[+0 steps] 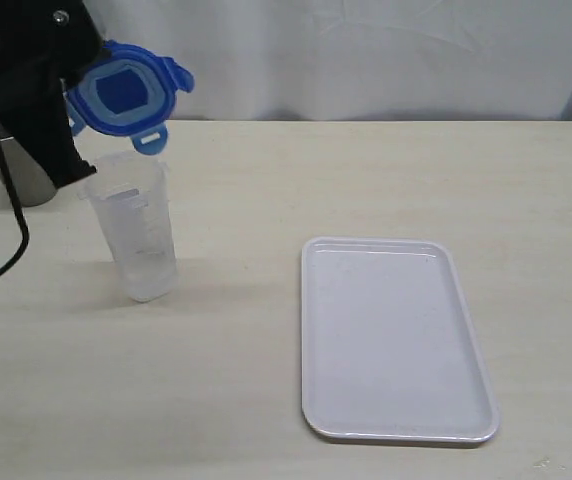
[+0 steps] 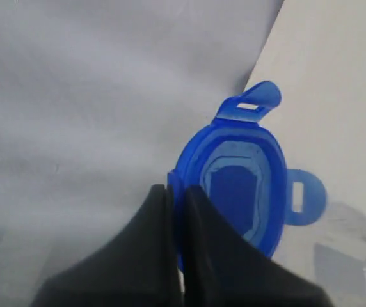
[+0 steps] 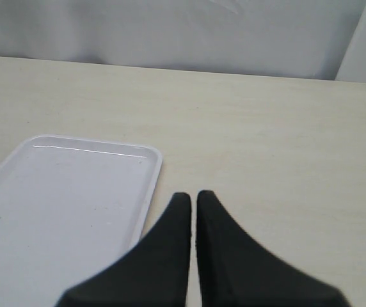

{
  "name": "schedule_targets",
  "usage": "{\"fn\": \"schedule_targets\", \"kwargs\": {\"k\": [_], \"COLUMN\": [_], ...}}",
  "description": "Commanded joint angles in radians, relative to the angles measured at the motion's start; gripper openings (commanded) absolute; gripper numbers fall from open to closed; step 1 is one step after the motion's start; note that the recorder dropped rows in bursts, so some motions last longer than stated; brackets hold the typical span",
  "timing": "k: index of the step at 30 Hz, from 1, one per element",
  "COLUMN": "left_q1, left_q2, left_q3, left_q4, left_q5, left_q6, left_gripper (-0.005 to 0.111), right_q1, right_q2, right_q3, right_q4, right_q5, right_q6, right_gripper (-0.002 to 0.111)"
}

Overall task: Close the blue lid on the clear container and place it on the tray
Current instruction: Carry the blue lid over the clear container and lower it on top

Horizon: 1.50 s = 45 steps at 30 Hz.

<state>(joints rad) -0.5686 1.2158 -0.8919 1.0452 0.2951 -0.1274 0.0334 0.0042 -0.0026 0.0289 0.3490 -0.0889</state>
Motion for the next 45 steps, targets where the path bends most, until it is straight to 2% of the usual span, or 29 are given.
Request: {"fn": "schedule_targets", "kwargs": {"k": [1, 3, 6, 12, 24, 29, 34, 45], "left_q1": [0.100, 0.135, 0.167, 0.169, 0.007, -0.042, -0.078, -0.084], "left_q2": [0.077, 0.121, 0.188, 0.281, 0.281, 0.281, 0.281, 0.281], "left_q3": [-0.072, -0.099, -0.127, -0.125, -0.117, -0.117, -0.117, -0.117], "left_q4": [0.250, 0.319, 0.336, 0.331, 0.321, 0.232, 0.212, 0.156], "left_q5": [-0.002, -0.013, -0.015, -0.067, 0.301, 0.345, 0.353, 0.342], "left_q6": [-0.316, -0.332, -0.332, -0.318, -0.131, -0.094, -0.086, -0.083], "left_gripper": [0.000, 0.000, 0.000, 0.000, 0.000, 0.000, 0.000, 0.000], "right_q1": [0.004, 0.004, 0.004, 0.004, 0.004, 0.004, 0.004, 0.004], "right_q2": [-0.004, -0.004, -0.004, -0.004, -0.004, -0.004, -0.004, -0.004], "right_q3": [0.003, 0.003, 0.003, 0.003, 0.003, 0.003, 0.003, 0.003], "right_q4": [-0.008, -0.008, -0.008, -0.008, -0.008, -0.008, -0.008, -0.008], "right_q5": [-0.003, -0.003, -0.003, -0.003, -0.003, -0.003, -0.003, -0.003], "right_q6": [-0.001, -0.001, -0.001, -0.001, -0.001, -0.001, -0.001, -0.001], "right_gripper": [0.004, 0.004, 0.004, 0.004, 0.004, 0.004, 0.004, 0.004]}}
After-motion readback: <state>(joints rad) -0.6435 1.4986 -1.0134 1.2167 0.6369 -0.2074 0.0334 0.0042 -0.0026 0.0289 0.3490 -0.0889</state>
